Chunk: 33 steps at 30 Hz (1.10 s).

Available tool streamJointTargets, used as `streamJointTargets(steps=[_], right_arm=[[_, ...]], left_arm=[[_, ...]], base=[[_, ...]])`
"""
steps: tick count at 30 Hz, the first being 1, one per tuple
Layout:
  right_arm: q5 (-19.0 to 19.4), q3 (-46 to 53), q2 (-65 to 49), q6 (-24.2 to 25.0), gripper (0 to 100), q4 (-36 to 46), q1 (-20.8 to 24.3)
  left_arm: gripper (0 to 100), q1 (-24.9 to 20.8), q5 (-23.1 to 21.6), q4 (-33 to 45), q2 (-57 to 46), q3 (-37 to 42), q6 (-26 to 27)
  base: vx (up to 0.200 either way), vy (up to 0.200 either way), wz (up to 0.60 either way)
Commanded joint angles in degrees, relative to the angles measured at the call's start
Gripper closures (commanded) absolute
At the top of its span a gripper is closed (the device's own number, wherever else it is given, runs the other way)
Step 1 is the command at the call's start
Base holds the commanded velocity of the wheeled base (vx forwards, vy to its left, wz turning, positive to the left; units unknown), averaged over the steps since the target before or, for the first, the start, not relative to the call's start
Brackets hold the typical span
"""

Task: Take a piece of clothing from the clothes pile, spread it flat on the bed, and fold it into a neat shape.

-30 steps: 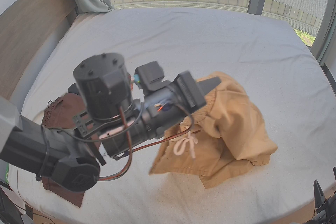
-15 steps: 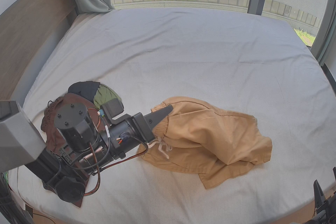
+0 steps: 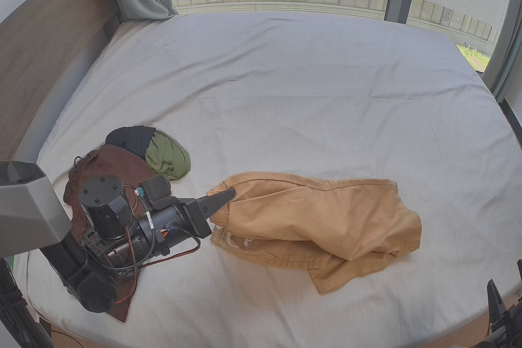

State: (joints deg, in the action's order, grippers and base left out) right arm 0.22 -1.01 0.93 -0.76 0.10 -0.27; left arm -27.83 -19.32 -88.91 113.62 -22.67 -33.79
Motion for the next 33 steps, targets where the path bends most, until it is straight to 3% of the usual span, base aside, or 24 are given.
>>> streamJointTargets(steps=[1, 9, 13, 16, 17, 22, 33], right_arm=[[0.04, 0.92, -0.4, -0.04, 0, -0.01, 0.0], [0.04, 0.92, -0.4, -0.04, 0, -0.01, 0.0], [0.04, 0.92, -0.4, -0.12, 0, -0.01, 0.0], [0.04, 0.92, -0.4, -0.12, 0, -0.01, 0.0], [0.04, 0.92, -0.4, -0.12, 0, -0.01, 0.0], [0.04, 0.84, -0.57, -0.21, 0, 0.08, -0.08], [0.48, 0.84, -0.57, -0.65, 0, 0.08, -0.08]], left_arm=[[100, 3.92, -1.6, -0.04, -0.15, 1.05, 0.83], [100, 7.26, -5.29, 0.05, -1.29, 4.66, 3.82], [100, 12.1, -9.07, 0.05, 0.29, 5.89, 11.38], [100, 13.68, -10.21, 0.05, 0.91, 6.33, 13.31], [100, 17.2, -12.23, 0.05, 2.31, 7.29, 18.41], [100, 21.06, -15.48, -0.04, 4.86, 7.91, 25.27], [100, 21.24, -15.13, -0.13, 6.97, 5.98, 25.71]], base=[[0.0, 0.0, 0.0], [0.0, 0.0, 0.0], [0.0, 0.0, 0.0], [0.0, 0.0, 0.0], [0.0, 0.0, 0.0], [0.0, 0.0, 0.0], [0.0, 0.0, 0.0]])
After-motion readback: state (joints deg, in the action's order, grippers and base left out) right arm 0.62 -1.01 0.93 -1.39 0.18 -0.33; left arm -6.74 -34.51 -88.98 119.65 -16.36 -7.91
